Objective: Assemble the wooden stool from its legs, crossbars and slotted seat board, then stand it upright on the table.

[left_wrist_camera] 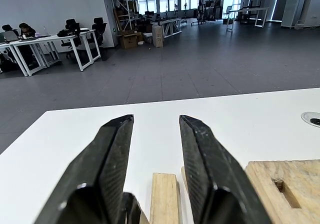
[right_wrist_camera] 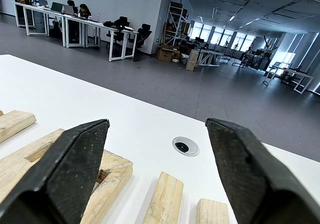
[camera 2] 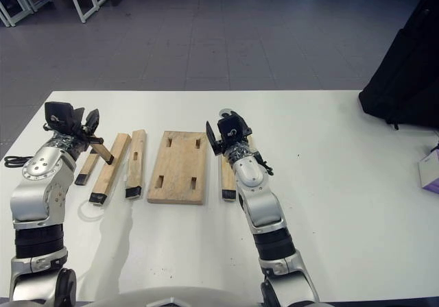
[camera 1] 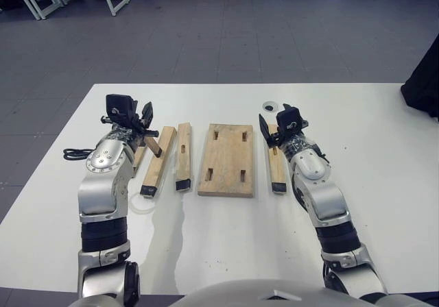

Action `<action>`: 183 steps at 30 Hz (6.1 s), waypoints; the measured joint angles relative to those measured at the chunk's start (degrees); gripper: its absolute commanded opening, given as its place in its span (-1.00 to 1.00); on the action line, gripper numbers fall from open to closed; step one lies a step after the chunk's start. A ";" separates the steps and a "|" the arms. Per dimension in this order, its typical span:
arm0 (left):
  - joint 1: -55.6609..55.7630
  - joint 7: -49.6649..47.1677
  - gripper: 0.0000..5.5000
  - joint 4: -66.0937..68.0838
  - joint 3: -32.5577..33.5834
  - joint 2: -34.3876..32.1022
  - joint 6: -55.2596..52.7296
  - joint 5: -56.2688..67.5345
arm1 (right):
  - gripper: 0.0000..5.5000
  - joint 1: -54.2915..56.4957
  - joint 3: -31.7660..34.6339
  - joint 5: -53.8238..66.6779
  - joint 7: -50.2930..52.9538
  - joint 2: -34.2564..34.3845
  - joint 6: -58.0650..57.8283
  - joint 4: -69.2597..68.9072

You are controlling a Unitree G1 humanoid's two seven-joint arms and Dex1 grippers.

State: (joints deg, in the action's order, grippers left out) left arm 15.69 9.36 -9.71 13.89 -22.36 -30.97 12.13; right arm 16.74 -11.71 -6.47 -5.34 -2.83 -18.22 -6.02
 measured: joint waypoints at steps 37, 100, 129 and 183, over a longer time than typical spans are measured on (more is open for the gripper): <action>12.62 2.95 -0.39 9.23 6.31 0.20 2.87 12.44 | 0.29 1.31 3.72 4.35 -1.42 1.70 -3.24 0.15; -13.38 12.51 -0.25 11.53 -2.44 -4.90 -6.90 5.11 | 0.29 -6.01 1.64 3.79 -0.58 0.49 -10.29 -6.90; -22.88 41.34 -0.25 -19.15 -0.83 -2.99 -20.00 62.97 | 0.29 -7.73 16.78 82.25 -20.00 -0.38 -32.54 -22.65; -2.25 42.20 0.31 1.04 -31.17 -19.92 -9.51 11.23 | -0.27 5.67 14.93 51.48 -31.32 -15.54 -5.87 -11.61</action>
State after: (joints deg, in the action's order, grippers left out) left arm 13.44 51.55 -8.66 -17.28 -42.28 -40.48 23.36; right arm 22.41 3.22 45.01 -36.66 -18.37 -24.09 -17.63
